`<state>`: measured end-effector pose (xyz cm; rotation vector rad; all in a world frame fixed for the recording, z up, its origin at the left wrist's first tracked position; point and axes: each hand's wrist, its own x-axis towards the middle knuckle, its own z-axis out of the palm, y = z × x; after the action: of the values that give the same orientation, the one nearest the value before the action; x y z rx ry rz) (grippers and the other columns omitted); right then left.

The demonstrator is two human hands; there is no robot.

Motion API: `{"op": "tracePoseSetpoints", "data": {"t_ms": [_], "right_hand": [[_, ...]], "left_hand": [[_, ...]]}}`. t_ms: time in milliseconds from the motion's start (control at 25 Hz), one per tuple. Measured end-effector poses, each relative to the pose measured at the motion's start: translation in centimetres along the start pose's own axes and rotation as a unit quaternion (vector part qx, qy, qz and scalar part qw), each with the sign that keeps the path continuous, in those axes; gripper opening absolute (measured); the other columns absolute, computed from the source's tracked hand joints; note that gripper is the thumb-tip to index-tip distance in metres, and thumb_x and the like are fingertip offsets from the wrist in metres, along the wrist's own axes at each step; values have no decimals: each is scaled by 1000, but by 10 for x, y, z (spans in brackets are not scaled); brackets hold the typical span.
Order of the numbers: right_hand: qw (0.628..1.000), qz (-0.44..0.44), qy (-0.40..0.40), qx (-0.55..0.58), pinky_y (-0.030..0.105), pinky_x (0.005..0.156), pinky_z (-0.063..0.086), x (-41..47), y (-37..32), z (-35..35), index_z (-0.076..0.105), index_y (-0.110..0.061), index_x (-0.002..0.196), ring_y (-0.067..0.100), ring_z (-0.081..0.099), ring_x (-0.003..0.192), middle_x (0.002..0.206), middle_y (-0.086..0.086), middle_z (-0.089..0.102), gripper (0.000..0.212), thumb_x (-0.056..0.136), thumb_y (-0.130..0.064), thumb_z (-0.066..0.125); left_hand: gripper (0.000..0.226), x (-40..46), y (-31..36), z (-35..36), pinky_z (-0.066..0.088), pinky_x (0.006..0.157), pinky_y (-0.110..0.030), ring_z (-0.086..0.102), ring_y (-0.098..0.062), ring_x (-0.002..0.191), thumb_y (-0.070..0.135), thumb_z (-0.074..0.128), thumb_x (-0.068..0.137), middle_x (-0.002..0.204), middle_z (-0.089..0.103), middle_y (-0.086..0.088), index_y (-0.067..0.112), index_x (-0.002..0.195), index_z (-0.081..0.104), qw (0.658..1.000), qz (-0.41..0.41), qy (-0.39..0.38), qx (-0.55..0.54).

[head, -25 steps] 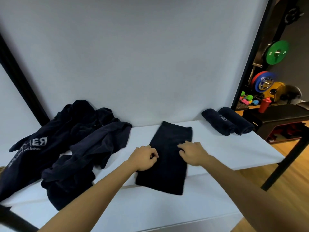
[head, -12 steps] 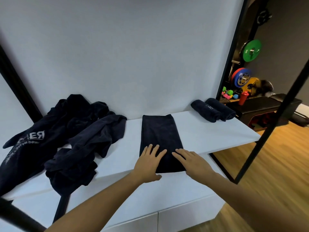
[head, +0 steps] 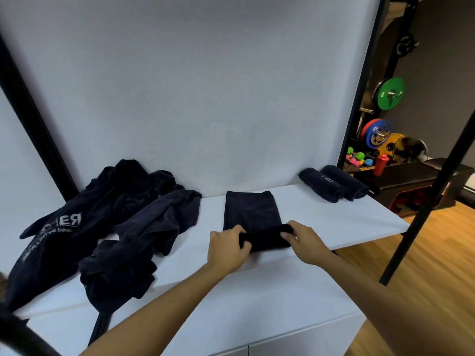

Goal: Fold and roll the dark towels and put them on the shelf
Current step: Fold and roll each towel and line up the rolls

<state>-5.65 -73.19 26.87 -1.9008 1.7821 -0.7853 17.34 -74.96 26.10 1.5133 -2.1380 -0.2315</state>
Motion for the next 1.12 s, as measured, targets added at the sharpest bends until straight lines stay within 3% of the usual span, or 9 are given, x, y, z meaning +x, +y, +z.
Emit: {"op": "tracePoseSetpoints", "data": {"t_ms": [160, 320, 400, 520, 640, 840, 920, 1000, 1120], "right_hand": [[998, 35, 24, -54, 29, 65, 45, 11, 6, 3, 49, -18, 114, 19, 58, 74, 79, -5, 60, 22, 97, -30, 57], [936, -193, 120, -267, 29, 79, 46, 11, 13, 9, 60, -20, 114, 20, 58, 92, 103, -5, 61, 34, 85, -38, 64], [917, -257, 62, -299, 28, 80, 47, 12, 18, 12, 65, -24, 108, 16, 58, 93, 102, -10, 64, 35, 81, -47, 61], [913, -237, 6, -332, 32, 90, 47, 19, 23, 18, 66, -23, 115, 17, 59, 100, 107, -8, 69, 33, 86, -38, 63], [943, -194, -8, -269, 34, 95, 39, 29, 18, 18, 59, -21, 118, 19, 53, 100, 109, -5, 64, 24, 97, -27, 49], [996, -24, -85, -31, 31, 83, 49, 49, 23, 2, 44, -25, 115, 19, 58, 97, 109, -1, 61, 18, 100, -33, 49], [991, -74, -10, -111, 29, 83, 48, 56, 26, 4, 48, -24, 122, 19, 58, 100, 113, -3, 59, 25, 99, -34, 52], [948, -191, 73, -244, 31, 79, 46, 59, 30, 11, 61, -23, 114, 21, 57, 96, 108, -3, 61, 23, 96, -35, 52], [916, -255, 33, -309, 32, 76, 48, 63, 41, 17, 69, -21, 109, 20, 60, 93, 102, -4, 66, 34, 86, -46, 64]], "left_hand": [[22, 31, -18, -8, 46, 89, -26, 57, -16, 102, 23, 59, 96, 109, 61, 3, 15, 116, 59, 966, -139, -72, -206], [36, 43, -28, 12, 42, 90, -23, 55, -19, 118, 27, 66, 93, 127, 59, -3, 15, 124, 53, 959, -200, -82, -181], [43, 42, -26, 16, 42, 89, -24, 56, -20, 115, 28, 68, 91, 128, 57, -2, 17, 127, 48, 975, -179, -61, -114], [35, 39, -17, 11, 39, 94, -24, 50, -13, 110, 36, 68, 88, 121, 57, 9, 26, 120, 58, 999, 0, 34, 10], [45, 42, -15, 1, 33, 95, -25, 49, -5, 102, 65, 64, 78, 106, 64, 19, 34, 111, 67, 993, 82, -82, -3], [20, 58, -17, 4, 44, 81, -19, 62, -12, 95, 32, 62, 94, 104, 70, 9, 26, 112, 70, 978, -15, -180, -104], [22, 70, -18, 7, 47, 90, -23, 62, -12, 103, 27, 59, 97, 112, 69, 7, 26, 117, 69, 969, -42, -205, -127], [25, 83, -19, 11, 46, 97, -27, 61, -11, 108, 29, 66, 92, 113, 68, 9, 30, 117, 68, 969, -75, -187, -143], [18, 87, -16, 22, 45, 92, -27, 55, -11, 101, 31, 74, 85, 105, 65, 12, 34, 103, 70, 996, -44, -67, -42]]}}
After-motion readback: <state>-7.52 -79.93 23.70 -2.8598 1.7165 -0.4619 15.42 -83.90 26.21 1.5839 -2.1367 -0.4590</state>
